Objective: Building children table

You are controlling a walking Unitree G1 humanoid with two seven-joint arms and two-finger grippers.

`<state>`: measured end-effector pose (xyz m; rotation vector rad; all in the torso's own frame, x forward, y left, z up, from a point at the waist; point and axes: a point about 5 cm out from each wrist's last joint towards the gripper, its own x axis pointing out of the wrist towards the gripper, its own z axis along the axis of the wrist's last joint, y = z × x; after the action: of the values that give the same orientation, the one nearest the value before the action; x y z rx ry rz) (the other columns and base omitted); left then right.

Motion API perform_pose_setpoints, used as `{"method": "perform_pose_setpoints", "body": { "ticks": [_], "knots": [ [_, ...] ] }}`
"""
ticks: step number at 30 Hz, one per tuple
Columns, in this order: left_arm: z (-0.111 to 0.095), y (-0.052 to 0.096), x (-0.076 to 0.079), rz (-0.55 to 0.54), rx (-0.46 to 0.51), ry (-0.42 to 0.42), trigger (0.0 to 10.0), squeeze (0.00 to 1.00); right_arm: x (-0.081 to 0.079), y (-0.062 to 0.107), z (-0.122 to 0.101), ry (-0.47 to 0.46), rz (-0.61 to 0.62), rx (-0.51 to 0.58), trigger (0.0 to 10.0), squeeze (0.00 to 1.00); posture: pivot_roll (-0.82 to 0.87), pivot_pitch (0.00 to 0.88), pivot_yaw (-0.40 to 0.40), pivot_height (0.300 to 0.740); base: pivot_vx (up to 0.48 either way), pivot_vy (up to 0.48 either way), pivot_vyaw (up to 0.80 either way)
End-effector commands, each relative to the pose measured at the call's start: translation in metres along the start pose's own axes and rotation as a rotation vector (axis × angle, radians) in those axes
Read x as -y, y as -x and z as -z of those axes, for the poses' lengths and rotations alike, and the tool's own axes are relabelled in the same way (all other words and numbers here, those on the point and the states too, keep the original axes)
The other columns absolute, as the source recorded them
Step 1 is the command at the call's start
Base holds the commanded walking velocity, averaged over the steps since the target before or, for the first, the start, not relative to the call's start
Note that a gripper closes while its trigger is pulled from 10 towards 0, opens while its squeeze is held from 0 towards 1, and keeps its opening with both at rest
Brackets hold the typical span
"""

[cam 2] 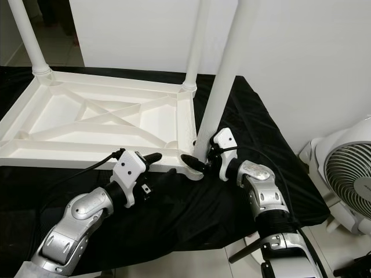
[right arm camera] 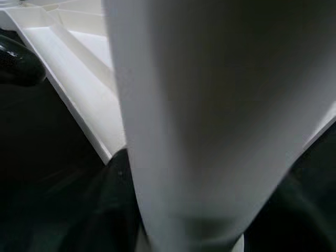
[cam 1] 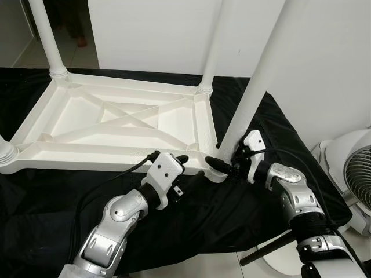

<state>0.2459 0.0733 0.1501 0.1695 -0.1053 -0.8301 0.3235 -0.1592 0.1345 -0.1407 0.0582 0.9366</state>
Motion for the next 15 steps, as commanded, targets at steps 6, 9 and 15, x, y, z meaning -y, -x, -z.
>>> {"method": "perform_pose_setpoints", "body": {
  "ticks": [6, 9, 15],
  "knots": [
    [-0.002, 0.000, 0.002, -0.002, 0.008, 0.025, 10.0, 0.00, -0.004, 0.004, 0.012, -0.071, 0.031, -0.011, 0.0, 0.00, 0.19, 0.020, -0.099, 0.740, 0.000, 0.000, 0.00],
    [-0.003, 0.000, 0.002, 0.005, 0.008, 0.026, 10.0, 0.00, -0.003, 0.008, 0.013, -0.076, 0.098, 0.001, 0.0, 0.00, 0.19, 0.016, -0.099, 0.740, 0.000, 0.000, 0.00],
    [-0.001, 0.000, 0.005, 0.018, 0.002, 0.028, 10.0, 0.00, -0.005, 0.012, 0.018, -0.060, 0.341, 0.002, 0.0, 0.00, 0.18, 0.007, -0.101, 0.740, 0.000, 0.000, 0.00]
  ]
}}
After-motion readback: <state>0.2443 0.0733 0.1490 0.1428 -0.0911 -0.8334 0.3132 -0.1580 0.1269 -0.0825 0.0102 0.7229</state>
